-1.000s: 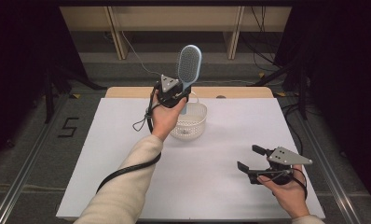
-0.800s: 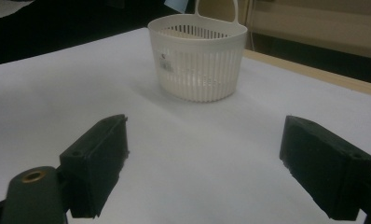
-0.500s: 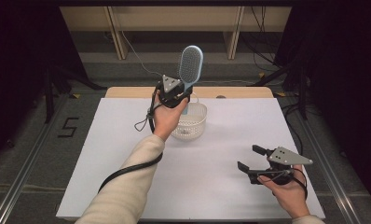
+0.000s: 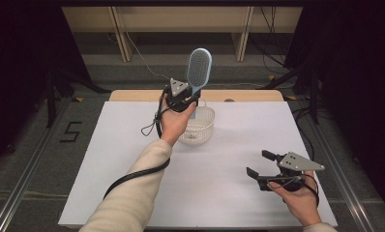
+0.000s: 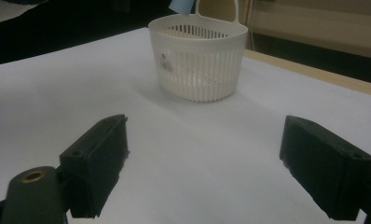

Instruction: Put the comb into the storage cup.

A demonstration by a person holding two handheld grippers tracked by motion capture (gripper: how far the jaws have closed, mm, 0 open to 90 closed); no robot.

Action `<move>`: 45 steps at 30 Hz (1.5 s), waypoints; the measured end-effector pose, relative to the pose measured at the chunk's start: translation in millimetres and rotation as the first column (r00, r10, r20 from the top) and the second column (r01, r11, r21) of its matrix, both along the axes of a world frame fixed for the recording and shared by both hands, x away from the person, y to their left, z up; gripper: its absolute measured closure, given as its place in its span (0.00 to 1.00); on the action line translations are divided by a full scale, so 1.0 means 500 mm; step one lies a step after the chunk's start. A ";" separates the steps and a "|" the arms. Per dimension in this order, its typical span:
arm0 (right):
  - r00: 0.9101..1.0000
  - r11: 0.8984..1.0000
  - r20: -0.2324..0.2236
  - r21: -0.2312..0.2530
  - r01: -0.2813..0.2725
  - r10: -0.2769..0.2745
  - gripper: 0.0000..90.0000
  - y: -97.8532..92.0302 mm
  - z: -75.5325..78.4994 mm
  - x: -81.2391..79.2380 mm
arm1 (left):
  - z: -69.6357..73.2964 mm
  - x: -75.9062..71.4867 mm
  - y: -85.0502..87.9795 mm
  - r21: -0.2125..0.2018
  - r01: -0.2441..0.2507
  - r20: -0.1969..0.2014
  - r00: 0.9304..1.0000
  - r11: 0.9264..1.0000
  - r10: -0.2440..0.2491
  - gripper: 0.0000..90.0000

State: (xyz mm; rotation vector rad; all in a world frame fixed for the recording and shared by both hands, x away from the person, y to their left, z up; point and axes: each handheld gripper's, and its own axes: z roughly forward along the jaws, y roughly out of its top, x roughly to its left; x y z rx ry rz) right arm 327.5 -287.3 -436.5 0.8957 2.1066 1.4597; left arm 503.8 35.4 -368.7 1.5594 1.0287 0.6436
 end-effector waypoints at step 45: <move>1.000 1.000 -0.003 0.001 -0.005 0.005 0.18 0.000 -0.001 0.000 | -0.035 0.002 -0.007 0.013 0.016 -0.014 1.000 1.000 -0.016 0.77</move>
